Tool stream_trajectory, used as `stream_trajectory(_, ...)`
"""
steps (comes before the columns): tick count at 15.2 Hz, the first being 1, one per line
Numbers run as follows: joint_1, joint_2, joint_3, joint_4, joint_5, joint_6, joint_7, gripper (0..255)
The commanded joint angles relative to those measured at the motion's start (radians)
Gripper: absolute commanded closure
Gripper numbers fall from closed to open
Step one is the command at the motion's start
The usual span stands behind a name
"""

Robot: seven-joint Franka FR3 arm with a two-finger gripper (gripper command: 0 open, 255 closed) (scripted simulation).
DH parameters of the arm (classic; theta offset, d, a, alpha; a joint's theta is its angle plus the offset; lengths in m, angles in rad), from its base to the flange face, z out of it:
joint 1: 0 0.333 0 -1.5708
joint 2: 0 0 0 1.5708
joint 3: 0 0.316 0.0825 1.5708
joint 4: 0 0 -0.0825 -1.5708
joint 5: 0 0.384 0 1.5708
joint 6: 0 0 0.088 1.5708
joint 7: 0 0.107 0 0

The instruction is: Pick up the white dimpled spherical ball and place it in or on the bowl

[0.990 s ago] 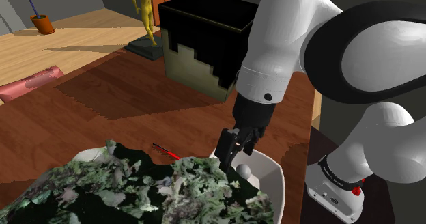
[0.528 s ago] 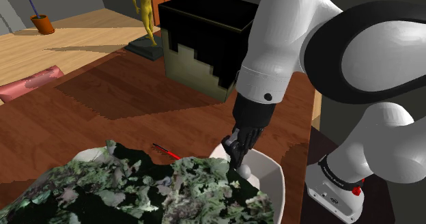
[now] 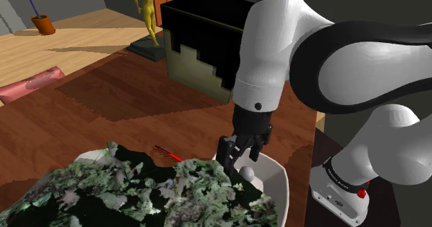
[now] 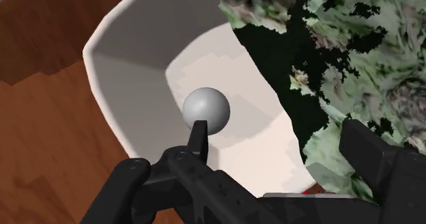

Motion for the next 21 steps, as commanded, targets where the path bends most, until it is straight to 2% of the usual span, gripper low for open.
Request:
stream_trajectory(1,-0.043,0.052,0.032,0.011,-0.056,-0.047,0.156,0)
stream_trajectory(3,-0.073,0.093,0.055,0.015,-0.093,-0.088,0.277,0)
stream_trajectory(11,-0.058,0.117,0.095,-0.061,-0.062,0.017,0.271,0)
stream_trajectory(18,-0.056,0.118,0.093,-0.061,-0.063,0.018,0.271,0)
stream_trajectory(19,-0.055,0.122,0.096,-0.061,-0.063,0.022,0.274,255)
stream_trajectory(21,-0.050,0.097,0.085,-0.116,-0.046,0.043,0.243,255)
